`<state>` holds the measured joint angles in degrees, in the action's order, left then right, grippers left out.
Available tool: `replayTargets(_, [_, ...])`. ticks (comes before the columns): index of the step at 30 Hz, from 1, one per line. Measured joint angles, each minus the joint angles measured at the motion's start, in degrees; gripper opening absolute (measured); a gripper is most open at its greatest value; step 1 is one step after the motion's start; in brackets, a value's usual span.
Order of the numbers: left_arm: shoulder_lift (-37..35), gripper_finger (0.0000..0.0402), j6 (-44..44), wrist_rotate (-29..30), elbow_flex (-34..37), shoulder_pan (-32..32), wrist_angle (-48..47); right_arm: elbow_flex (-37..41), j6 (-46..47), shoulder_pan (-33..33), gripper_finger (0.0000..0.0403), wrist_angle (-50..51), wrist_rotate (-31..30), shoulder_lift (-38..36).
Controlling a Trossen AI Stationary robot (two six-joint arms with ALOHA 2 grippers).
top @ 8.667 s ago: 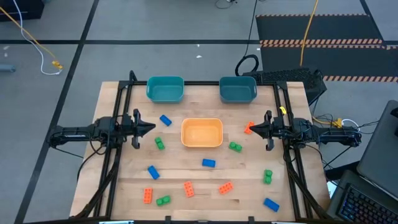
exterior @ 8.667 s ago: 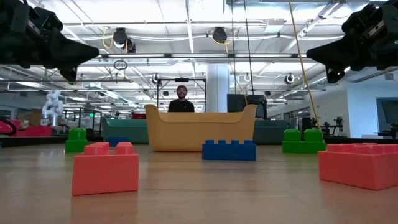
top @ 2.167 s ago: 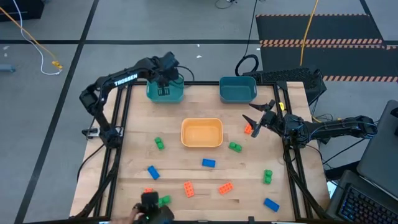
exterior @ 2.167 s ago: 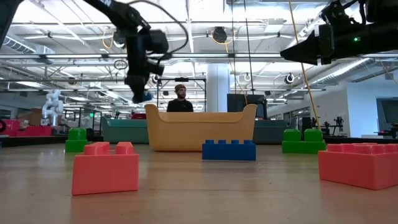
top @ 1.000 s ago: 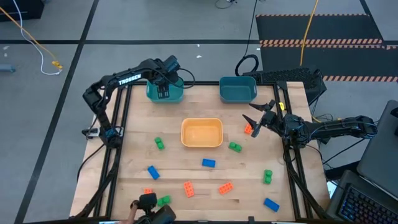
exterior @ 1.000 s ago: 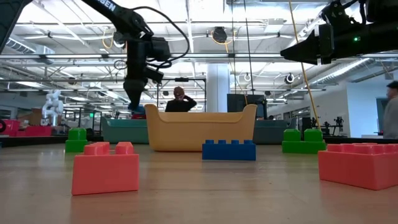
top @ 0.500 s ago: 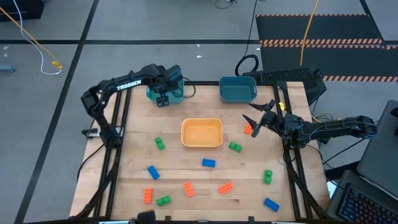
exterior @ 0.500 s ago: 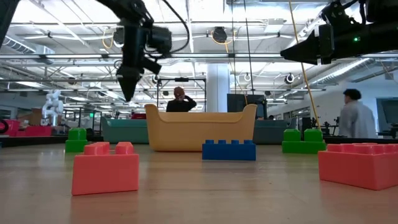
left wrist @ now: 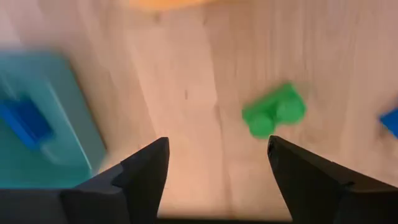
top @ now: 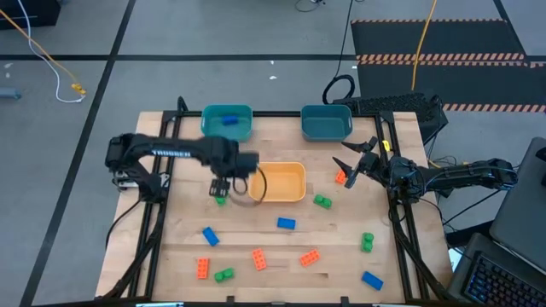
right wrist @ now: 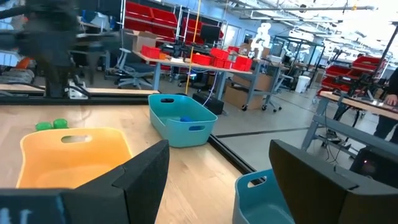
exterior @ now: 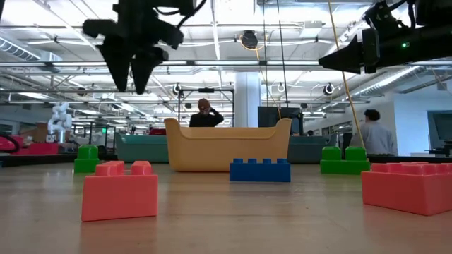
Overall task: Sort & place blocks by color
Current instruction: Put the green game piece into the yellow bin
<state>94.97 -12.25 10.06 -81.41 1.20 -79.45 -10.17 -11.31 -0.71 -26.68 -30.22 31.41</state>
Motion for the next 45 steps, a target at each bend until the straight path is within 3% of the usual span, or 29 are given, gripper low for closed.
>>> replayTargets(3, [0.0, 0.0253, -1.8, 2.7, 4.9, -4.2, -1.6, 0.0, -0.2, 0.0, 0.0270, 0.0, 0.0, 0.0])
replayTargets(9, [-0.1, 0.0244, 1.5, 2.0, 14.2, -8.6, -2.9, 0.0, 0.6, 0.0, 0.0270, 1.3, 0.0, 0.0])
replayTargets(14, [-0.2, 0.0243, 0.4, 2.8, 15.3, -10.4, 3.3, 0.0, 0.6, 0.0, 0.0270, 1.8, 0.0, 0.0])
replayTargets(19, [-0.2, 0.0243, -8.1, 4.1, 16.1, -10.7, 10.3, 0.0, 2.7, 0.0, 0.0270, 2.4, 0.0, 0.0])
replayTargets(26, [-0.2, 0.0243, -16.6, 3.4, 25.2, -10.7, 15.0, 0.0, 4.2, 0.0, 0.0270, 3.3, 0.0, 0.0])
replayTargets(36, [-0.2, 0.0241, -16.3, 3.4, 31.8, -10.8, 29.7, 0.0, 4.6, 0.0, 0.0270, 3.9, 0.0, 0.0])
replayTargets(39, [-0.2, 0.0212, -15.4, 2.9, 31.8, -11.4, 29.3, 0.0, 4.6, 0.0, 0.0270, 4.5, 0.0, 0.0])
replayTargets(43, [-0.2, 0.0125, -12.4, 1.9, 30.5, -12.5, 26.2, 0.0, 4.6, 0.0, 0.0270, 4.6, 0.0, 0.0])
replayTargets(45, [-0.2, 0.0123, -10.4, 1.9, 29.0, -13.0, 23.6, 0.0, 4.6, 0.0, 0.0270, 4.6, 0.0, 0.0])
